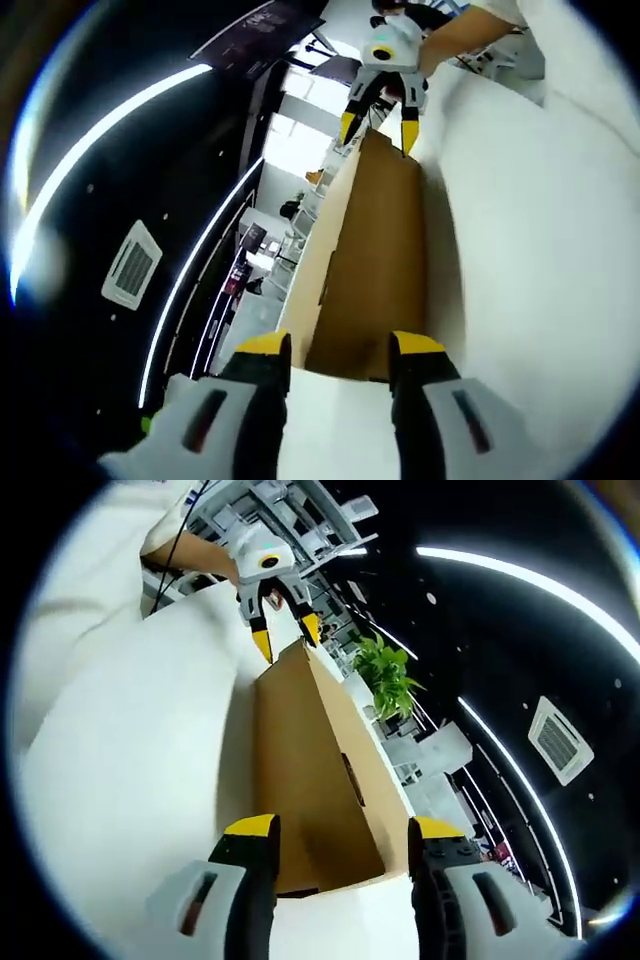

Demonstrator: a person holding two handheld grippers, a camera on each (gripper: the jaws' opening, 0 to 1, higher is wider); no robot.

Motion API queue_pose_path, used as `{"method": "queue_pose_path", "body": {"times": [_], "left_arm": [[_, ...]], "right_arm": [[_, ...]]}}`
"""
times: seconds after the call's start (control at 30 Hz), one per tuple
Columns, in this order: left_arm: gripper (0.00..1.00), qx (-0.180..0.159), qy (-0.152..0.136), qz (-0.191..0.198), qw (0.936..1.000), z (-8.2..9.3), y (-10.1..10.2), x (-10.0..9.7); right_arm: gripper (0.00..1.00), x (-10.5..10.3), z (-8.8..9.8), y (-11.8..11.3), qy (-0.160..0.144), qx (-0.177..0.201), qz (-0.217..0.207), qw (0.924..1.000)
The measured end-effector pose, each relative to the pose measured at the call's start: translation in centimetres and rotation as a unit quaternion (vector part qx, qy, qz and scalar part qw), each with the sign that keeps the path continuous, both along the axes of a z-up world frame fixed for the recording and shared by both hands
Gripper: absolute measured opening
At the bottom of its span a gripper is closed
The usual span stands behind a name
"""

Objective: Operate the shoe box by opening the lid, removing the specified soft item, and placing it in the target area until the item is outside and the box remains undamaged.

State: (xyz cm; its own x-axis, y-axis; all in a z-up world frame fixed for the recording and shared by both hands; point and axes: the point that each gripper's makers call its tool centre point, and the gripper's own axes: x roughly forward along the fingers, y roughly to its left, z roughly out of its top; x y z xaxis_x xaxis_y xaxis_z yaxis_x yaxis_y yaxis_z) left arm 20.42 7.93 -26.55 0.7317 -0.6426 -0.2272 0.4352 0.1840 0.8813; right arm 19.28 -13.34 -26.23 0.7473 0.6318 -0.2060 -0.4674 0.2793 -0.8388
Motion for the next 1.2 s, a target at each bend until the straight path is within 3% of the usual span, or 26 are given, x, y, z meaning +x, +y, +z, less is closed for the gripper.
{"method": "queue_pose_path", "body": {"times": [0.5,0.73,1.2], "left_arm": [[0.39,0.025,-0.016,0.007,0.9995,-0.2,0.3,0.3],[0.39,0.037,-0.024,0.008,0.9990,-0.3,0.4,0.6],[0.32,0.016,-0.017,-0.005,0.9997,-0.1,0.6,0.4]], "right_arm": [[0.48,0.4,-0.9,-0.5,-0.019,-0.034,0.032,0.9988],[0.38,0.9,-0.7,-0.9,-0.029,-0.037,0.035,0.9983],[0.39,0.9,-0.9,-0.5,-0.039,-0.049,0.045,0.9970]]}}
